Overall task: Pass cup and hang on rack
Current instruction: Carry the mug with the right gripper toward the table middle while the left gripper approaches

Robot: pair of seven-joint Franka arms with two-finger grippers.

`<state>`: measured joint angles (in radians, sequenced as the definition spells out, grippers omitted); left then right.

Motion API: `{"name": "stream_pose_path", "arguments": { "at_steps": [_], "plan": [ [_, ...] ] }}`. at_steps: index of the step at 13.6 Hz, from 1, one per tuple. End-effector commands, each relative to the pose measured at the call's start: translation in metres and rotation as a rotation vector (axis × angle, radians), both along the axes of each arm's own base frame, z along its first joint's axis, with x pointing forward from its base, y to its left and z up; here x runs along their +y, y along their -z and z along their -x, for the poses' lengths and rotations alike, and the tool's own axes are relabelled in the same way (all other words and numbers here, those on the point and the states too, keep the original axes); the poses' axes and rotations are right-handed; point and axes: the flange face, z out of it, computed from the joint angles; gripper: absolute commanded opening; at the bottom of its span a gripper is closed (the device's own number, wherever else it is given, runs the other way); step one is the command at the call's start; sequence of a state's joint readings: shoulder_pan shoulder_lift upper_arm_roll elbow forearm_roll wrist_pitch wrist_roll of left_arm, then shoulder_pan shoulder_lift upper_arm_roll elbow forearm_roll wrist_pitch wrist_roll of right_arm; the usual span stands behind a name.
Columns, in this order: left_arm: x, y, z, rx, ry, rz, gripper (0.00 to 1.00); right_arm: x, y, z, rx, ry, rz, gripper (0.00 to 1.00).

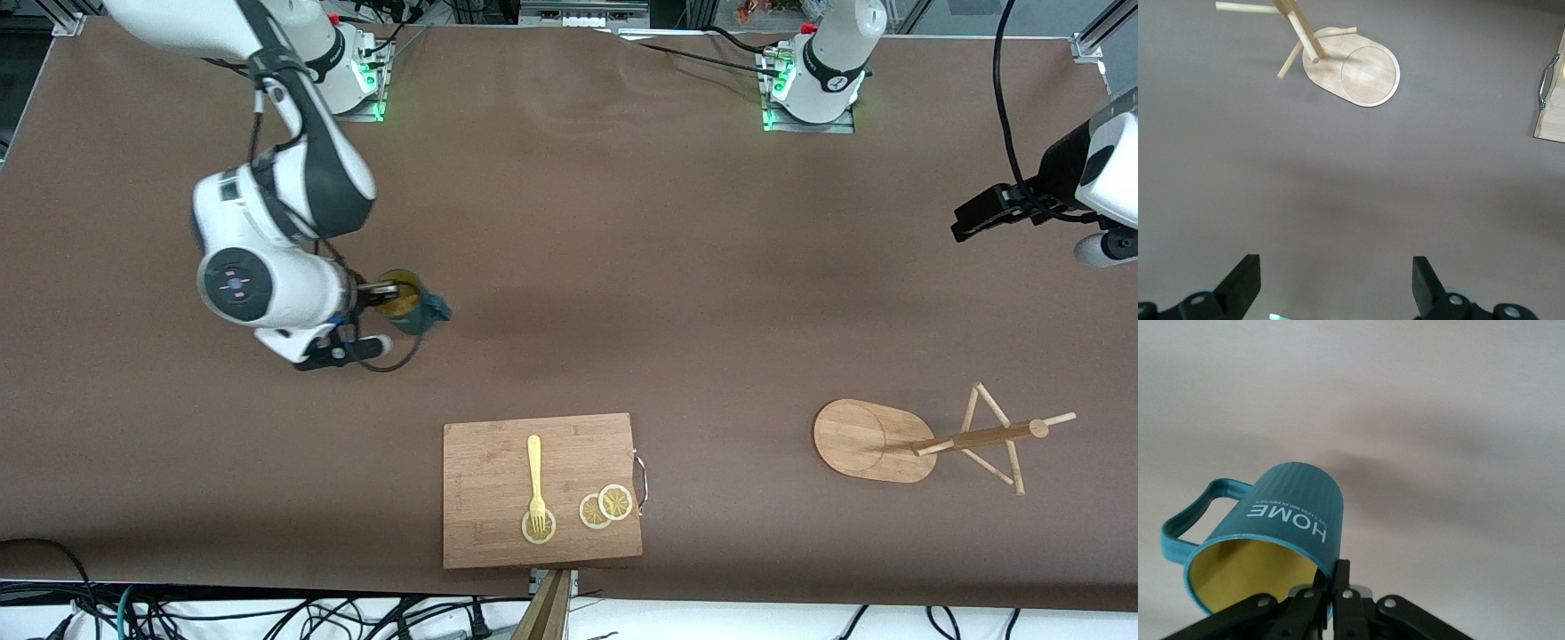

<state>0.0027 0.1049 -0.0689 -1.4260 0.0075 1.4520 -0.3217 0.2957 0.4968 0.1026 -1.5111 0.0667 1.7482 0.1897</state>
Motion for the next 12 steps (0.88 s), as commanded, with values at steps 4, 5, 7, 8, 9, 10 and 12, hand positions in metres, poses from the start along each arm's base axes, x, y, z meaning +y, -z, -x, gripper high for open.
{"name": "stream_pose_path", "arguments": {
  "at_steps": [4,5,7,8,9,10,12],
  "plan": [
    [0.001,0.007,-0.007,0.009,0.013,0.008,1.00,0.148,0.026,0.024,-0.024,0.120,-0.066,0.00],
    [0.004,0.007,-0.007,0.011,0.010,0.010,1.00,0.169,0.035,0.029,-0.029,0.137,-0.080,0.00],
    [0.003,0.027,-0.015,0.046,0.005,0.008,1.00,0.198,0.052,0.045,-0.018,0.107,-0.081,0.00],
    [0.005,0.055,-0.022,0.094,0.011,0.010,1.00,0.209,0.060,0.054,0.001,0.096,-0.083,0.00],
    [0.009,0.075,-0.021,0.127,0.005,0.010,1.00,0.221,0.068,0.064,0.036,0.100,-0.101,0.00],
    [0.011,0.088,-0.014,0.142,0.003,0.007,1.00,0.231,0.080,0.073,0.065,0.100,-0.108,0.00],
    [0.021,0.107,0.010,0.155,-0.009,0.002,1.00,0.248,0.094,0.090,0.080,0.069,-0.092,0.00]
  ]
}}
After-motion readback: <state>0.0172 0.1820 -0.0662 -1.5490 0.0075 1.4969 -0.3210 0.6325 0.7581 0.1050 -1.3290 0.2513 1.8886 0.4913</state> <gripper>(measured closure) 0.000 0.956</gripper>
